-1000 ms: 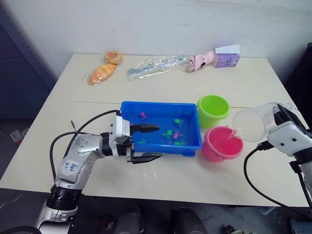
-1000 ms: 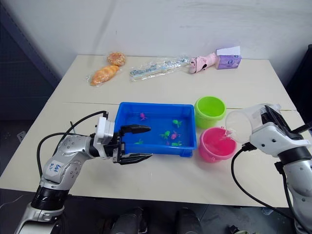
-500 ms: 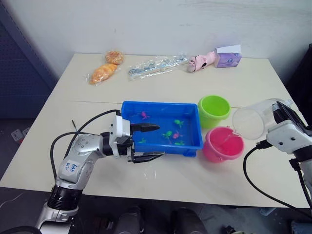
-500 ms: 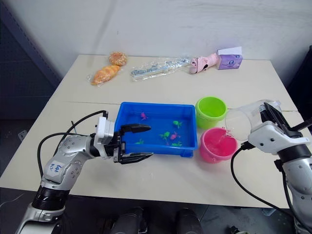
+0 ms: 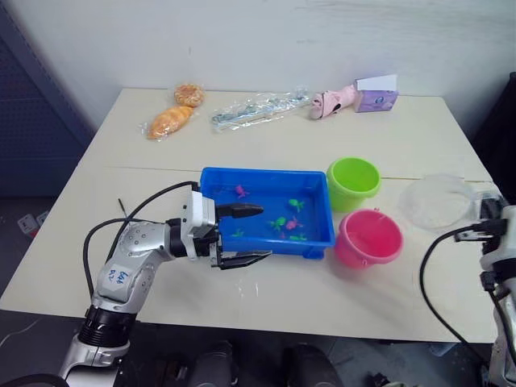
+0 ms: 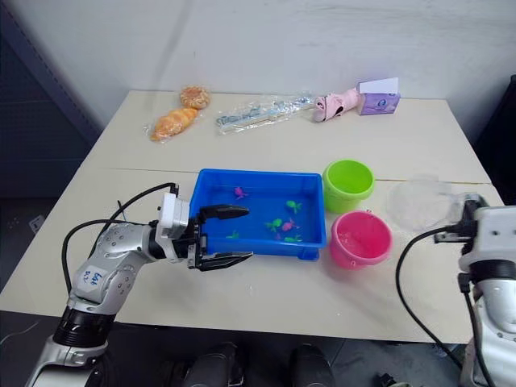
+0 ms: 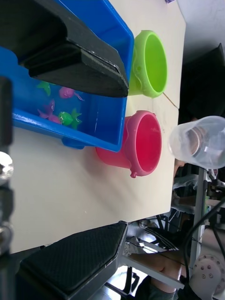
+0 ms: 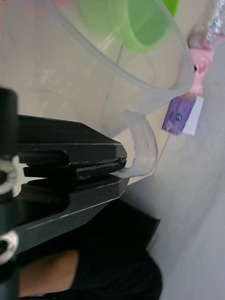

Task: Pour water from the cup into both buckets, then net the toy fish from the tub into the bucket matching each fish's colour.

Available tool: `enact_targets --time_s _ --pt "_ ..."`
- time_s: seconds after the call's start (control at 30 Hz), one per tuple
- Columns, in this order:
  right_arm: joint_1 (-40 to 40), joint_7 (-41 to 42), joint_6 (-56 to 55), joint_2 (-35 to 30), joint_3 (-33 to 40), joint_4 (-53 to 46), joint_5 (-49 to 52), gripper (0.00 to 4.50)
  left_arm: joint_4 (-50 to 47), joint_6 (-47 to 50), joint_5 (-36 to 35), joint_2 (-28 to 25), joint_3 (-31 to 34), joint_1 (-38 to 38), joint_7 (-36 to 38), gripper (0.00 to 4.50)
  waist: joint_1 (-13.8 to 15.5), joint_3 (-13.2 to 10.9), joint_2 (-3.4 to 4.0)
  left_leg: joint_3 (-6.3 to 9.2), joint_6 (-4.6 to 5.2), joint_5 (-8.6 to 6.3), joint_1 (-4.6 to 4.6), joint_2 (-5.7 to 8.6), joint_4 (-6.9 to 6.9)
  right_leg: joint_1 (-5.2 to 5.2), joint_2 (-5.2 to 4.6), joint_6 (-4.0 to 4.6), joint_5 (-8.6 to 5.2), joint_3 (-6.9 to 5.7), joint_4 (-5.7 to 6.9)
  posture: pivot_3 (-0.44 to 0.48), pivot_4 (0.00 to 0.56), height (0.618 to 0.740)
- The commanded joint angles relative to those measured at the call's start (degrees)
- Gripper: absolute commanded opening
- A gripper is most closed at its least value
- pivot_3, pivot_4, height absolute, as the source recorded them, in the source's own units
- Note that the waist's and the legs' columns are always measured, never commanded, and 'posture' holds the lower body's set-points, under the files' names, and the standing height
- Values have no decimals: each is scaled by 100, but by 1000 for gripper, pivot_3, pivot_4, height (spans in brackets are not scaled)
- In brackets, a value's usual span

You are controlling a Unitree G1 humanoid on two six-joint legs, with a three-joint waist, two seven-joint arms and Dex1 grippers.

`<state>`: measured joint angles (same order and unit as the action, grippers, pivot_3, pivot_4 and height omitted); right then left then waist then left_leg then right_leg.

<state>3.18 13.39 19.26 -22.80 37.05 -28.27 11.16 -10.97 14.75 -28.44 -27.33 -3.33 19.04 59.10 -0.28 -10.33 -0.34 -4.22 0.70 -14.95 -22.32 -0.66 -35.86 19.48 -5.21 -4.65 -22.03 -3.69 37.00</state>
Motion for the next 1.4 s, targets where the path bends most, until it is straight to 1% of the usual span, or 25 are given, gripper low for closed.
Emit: enact_targets --time_s 0.03,0.1,0.27,0.37,0.5,0.63,0.77,0.87,1.0,1.1,1.2,1.4 --pt "-353 -182 539 -70 340 -327 727 89 -23 16 -113 91 155 173 -163 4500 0 0 0 0 0 0 0 0 0 0 0 0 0 1 0 0 150 740" --pt "-751 -407 1057 -81 468 -270 1207 89 53 77 -159 135 231 257 -274 4500 -13 0 0 -1 2 -1 -1 0 -1 1 0 0 0 2 0 0 150 740" --pt "-1672 -819 1981 -405 383 67 1609 89 201 410 -231 227 402 487 -634 4500 -3 0 0 -1 2 -1 -2 0 -1 5 0 0 0 2 4 0 150 740" --pt "-2226 -1192 2580 -567 236 366 1592 89 257 427 -211 279 470 597 -747 4500 2 0 0 -1 3 -1 -8 0 0 9 0 0 0 1 2 0 150 740" --pt "-2598 -1123 2688 -1035 -311 769 1209 89 363 463 -153 346 577 734 -1031 4500 4 0 0 -1 5 -1 -15 0 -4 12 0 0 0 -1 0 0 150 740" --pt "-2685 -889 2163 -1698 -1118 1224 474 89 543 362 -9 388 631 847 -1208 4500 9 -1 -1 -2 7 -1 -18 1 -8 14 0 0 0 -2 -1 0 150 740" --pt "-2842 -805 1711 -2026 -1750 1587 -119 89 676 286 88 406 601 922 -1295 4500 7 -1 -1 -4 9 -2 -21 1 -11 14 0 -3 2 -3 -4 0 150 740" --pt "-2970 -736 1368 -2126 -2108 1803 -480 89 702 257 118 429 560 950 -1296 4500 0 -2 -3 -5 8 -2 -23 1 -11 17 0 -4 2 -3 -4 0 150 740" --pt "-3080 -676 1037 -2130 -2383 2010 -841 89 731 227 169 452 532 967 -1282 4500 8 -2 -3 -5 7 -1 -24 1 -13 17 0 -4 2 -4 -3 0 150 740" --pt "-3154 -721 461 -2151 -2673 2269 -1291 89 723 241 111 480 489 959 -1159 4500 8 -2 -4 -6 8 -1 -27 1 -15 17 0 -6 3 -4 -6 0 150 740" --pt "-3222 -695 177 -2168 -2878 2470 -1614 89 712 268 92 484 479 953 -1103 4500 7 -2 -4 -5 7 -1 -29 1 -17 18 0 -6 4 -4 -7 0 150 740" --pt "-3346 -709 -534 -2393 -3279 2792 -2383 89 787 213 155 495 499 997 -1107 4500 3 -3 -4 -5 7 -1 -30 1 -18 20 0 -6 4 -5 -6 0 150 740"
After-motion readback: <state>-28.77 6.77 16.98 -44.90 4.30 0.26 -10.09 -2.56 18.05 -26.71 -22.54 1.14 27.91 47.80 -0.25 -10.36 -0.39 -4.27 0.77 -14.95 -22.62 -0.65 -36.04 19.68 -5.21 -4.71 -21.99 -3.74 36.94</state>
